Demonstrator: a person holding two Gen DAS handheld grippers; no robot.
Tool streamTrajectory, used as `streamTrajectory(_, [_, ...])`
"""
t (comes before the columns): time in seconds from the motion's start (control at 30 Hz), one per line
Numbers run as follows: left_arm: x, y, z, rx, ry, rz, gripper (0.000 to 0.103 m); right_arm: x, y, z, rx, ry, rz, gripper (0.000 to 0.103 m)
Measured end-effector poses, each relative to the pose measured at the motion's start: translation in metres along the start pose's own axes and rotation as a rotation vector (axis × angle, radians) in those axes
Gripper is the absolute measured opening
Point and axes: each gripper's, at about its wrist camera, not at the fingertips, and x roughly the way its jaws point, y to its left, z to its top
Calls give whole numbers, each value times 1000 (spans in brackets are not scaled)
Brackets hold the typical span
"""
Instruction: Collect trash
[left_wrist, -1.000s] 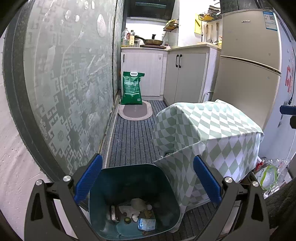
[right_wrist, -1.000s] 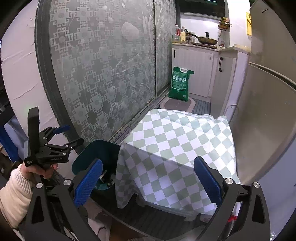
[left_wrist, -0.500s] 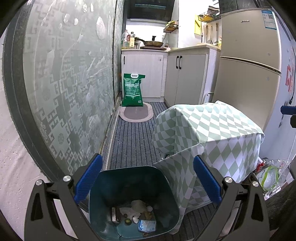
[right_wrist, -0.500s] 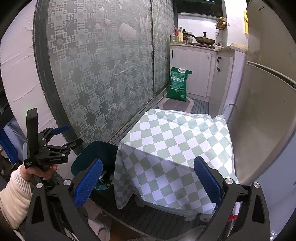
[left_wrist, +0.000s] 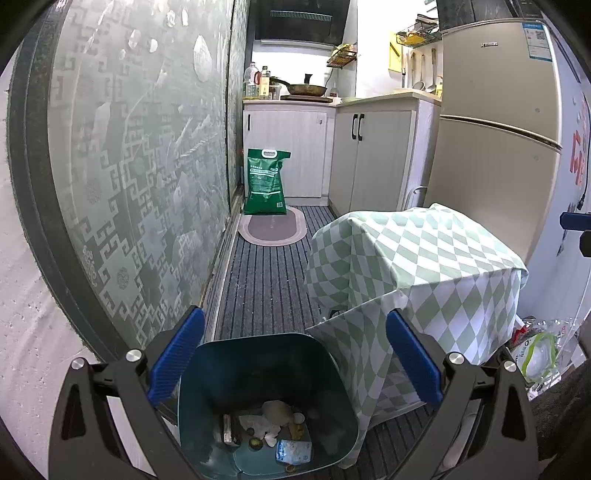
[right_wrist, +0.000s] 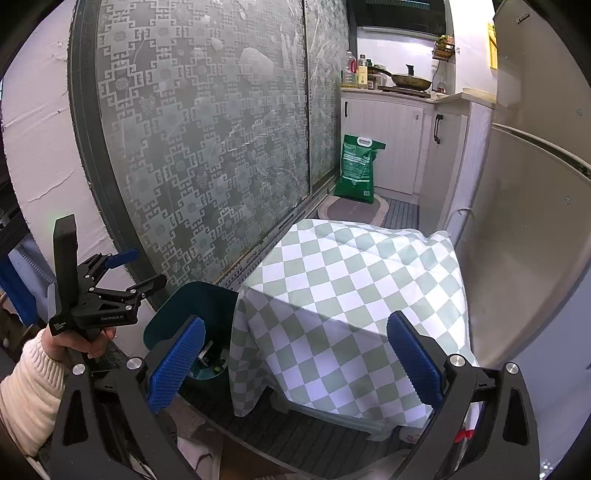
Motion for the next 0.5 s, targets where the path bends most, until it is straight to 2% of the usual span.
streamTrajectory(0.5, [-1,-1,1,1,0,-7,100,0,0,0,-1,0,0,100])
